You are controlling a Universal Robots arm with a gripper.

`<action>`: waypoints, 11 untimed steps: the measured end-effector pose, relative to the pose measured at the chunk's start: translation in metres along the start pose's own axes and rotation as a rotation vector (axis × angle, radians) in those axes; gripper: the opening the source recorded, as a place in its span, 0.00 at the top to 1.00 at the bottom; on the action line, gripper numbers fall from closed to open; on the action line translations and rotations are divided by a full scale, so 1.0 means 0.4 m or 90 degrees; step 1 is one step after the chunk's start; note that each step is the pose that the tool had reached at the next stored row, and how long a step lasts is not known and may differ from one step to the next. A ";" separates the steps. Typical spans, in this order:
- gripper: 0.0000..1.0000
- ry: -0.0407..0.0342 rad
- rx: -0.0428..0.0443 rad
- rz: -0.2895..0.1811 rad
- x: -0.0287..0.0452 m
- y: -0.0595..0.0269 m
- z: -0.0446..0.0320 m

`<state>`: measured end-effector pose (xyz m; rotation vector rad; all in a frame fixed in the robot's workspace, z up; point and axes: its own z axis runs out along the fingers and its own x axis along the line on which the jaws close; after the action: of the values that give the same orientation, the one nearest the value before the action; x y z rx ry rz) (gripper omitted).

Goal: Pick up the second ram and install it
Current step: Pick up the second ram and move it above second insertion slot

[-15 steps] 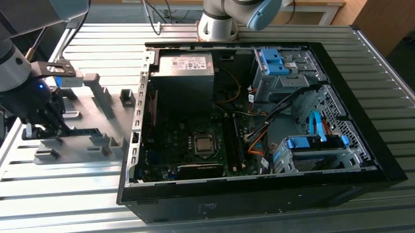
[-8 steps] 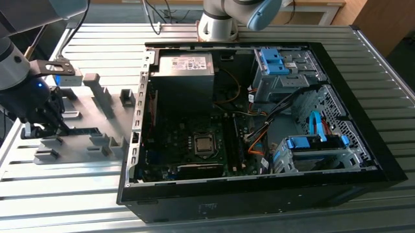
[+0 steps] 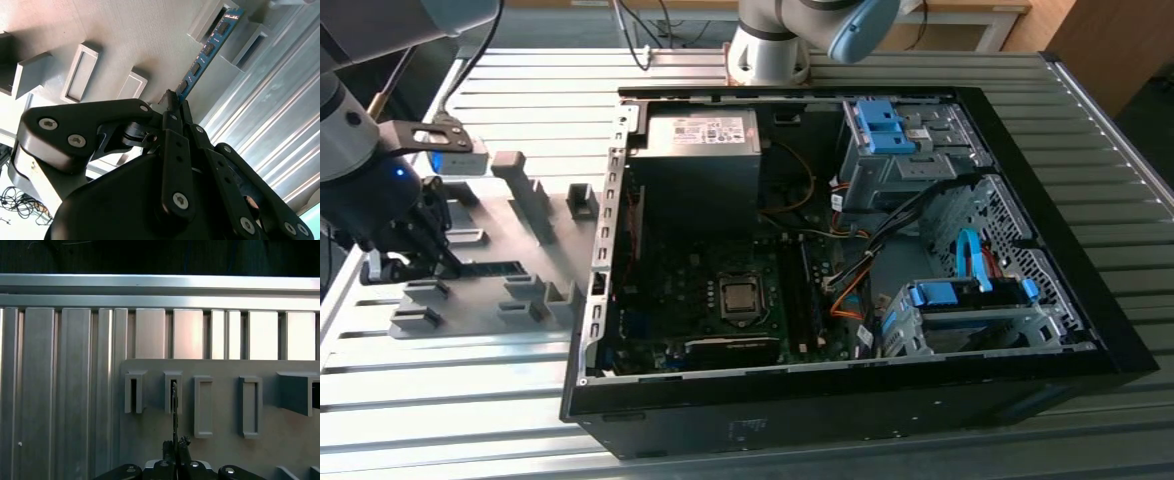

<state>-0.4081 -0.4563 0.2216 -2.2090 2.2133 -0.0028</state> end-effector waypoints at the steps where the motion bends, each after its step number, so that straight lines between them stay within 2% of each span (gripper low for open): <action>1: 0.86 0.0000 0.0001 0.000 0.000 0.000 -0.001; 11: 0.86 -0.0001 0.0001 0.000 0.000 0.000 -0.003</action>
<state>-0.4081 -0.4563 0.2227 -2.2088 2.2132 -0.0028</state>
